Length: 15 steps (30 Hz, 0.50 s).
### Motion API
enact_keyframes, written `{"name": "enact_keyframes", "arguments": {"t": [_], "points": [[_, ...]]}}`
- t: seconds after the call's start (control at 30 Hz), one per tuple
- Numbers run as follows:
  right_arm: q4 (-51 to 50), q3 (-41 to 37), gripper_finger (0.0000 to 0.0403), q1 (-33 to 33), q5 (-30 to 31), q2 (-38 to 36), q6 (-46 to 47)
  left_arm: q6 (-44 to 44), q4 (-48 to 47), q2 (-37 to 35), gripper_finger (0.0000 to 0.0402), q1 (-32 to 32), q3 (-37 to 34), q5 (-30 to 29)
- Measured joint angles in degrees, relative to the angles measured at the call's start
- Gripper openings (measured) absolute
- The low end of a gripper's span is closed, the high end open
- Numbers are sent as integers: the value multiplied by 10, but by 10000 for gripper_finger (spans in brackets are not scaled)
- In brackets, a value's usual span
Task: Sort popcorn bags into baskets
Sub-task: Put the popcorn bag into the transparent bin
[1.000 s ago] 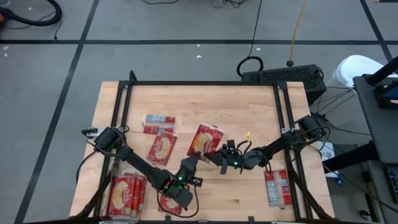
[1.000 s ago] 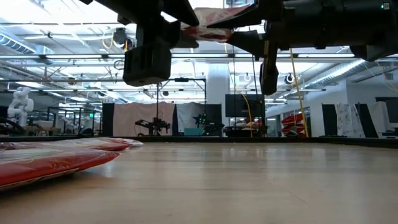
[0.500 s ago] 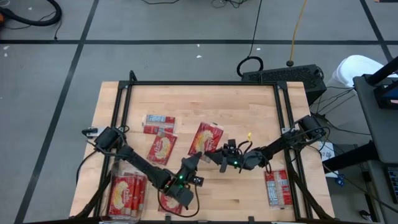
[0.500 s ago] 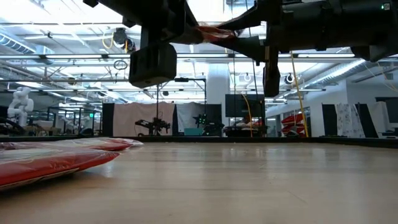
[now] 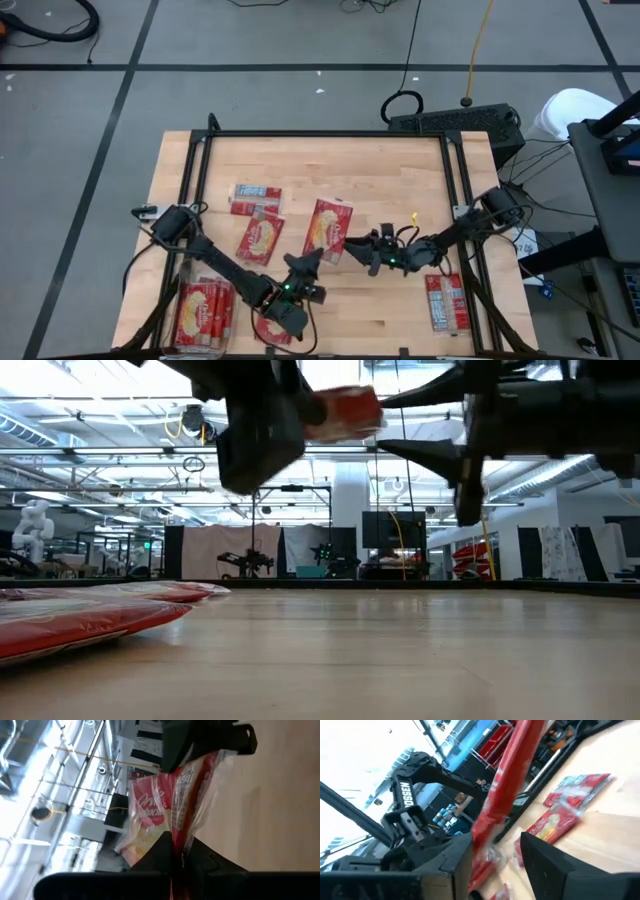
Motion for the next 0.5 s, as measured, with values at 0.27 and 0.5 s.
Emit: {"name": "enact_keyframes", "arguments": {"t": [0.27, 0.5], "points": [[27, -61, 164, 42, 39, -18, -14, -80, 97, -1, 21, -40, 0, 32], [26, -67, 164, 81, 56, -22, -33, -152, 120, -7, 19, -71, 34, 59]]}}
